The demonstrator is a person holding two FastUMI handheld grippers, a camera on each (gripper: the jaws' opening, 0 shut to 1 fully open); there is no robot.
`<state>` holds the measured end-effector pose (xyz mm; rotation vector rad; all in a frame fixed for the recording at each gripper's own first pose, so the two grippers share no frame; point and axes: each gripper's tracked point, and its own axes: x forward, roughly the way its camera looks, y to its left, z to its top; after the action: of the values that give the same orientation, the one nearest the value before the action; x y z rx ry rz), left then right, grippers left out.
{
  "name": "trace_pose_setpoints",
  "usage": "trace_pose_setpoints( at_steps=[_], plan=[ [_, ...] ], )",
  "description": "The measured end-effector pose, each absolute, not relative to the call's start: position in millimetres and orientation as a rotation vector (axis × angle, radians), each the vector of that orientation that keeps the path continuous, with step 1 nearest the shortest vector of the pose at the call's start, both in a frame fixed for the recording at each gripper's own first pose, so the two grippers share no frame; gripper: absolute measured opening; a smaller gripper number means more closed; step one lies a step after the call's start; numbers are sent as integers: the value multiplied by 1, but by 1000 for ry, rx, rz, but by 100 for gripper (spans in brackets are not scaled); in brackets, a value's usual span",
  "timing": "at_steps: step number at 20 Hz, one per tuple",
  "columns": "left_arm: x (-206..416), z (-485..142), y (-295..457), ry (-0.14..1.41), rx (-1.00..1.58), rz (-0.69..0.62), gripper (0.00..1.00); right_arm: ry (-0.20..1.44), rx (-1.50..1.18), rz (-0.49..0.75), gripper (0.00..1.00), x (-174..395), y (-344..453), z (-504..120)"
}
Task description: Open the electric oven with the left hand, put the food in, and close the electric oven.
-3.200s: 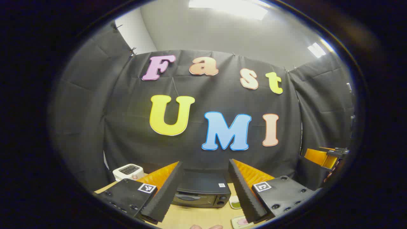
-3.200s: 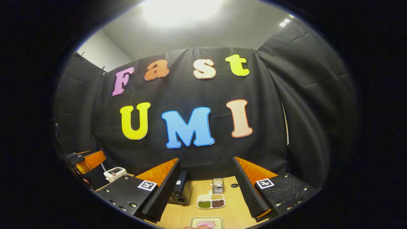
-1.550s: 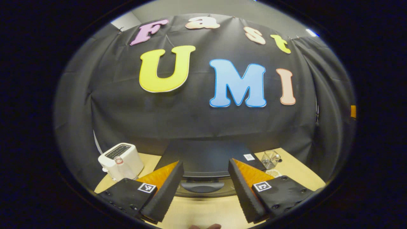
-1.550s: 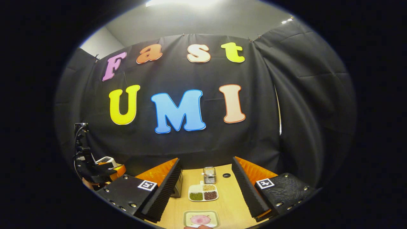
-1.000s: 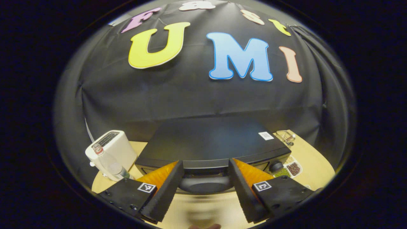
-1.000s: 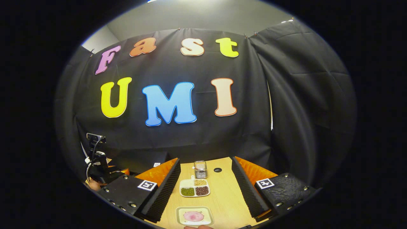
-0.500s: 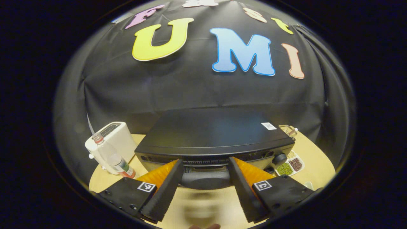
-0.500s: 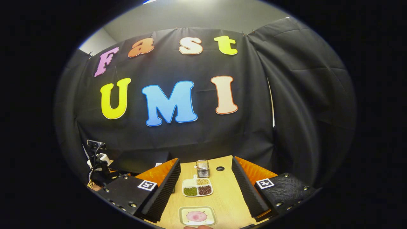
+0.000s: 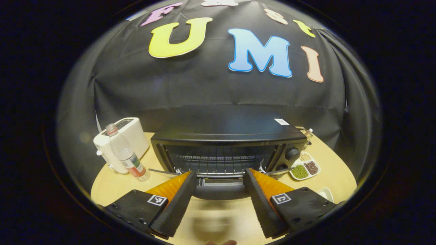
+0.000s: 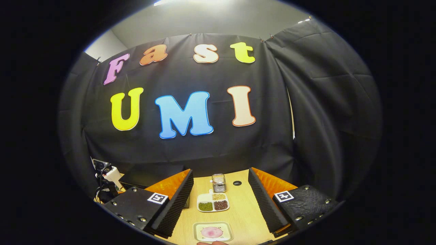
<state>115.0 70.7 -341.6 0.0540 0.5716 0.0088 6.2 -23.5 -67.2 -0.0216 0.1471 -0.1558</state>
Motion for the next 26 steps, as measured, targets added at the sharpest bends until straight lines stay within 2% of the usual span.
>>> trace_pose_setpoints(
  at_steps=[1, 3, 4, 12, 14, 20, 22, 25, 26],
  plan=[
    [111, -343, 71, 576, 51, 7, 96, 148, -26, -158, 98, 5, -25, -68],
    [103, -349, 71, 586, 48, 3, 94, 158, -32, -161, 98, 2, -27, -72],
    [99, -353, 71, 595, 45, 2, 96, 165, -33, -161, 98, 0, -28, -75],
    [57, -390, 81, 681, 81, 26, 97, 214, -39, -170, 98, -9, -35, -93],
    [53, -387, 87, 676, 65, 36, 100, 230, -36, -179, 98, -11, -38, -99],
    [51, -387, 110, 678, 59, 48, 100, 293, -2, -199, 98, -16, -32, -122],
    [49, -402, 106, 721, 50, 20, 100, 307, -11, -194, 98, -18, -27, -128],
    [48, -411, 107, 750, 83, 13, 96, 314, -27, -189, 98, -19, -21, -129],
    [47, -409, 104, 741, 79, 9, 100, 320, -30, -183, 98, -20, -19, -132]
  ],
)
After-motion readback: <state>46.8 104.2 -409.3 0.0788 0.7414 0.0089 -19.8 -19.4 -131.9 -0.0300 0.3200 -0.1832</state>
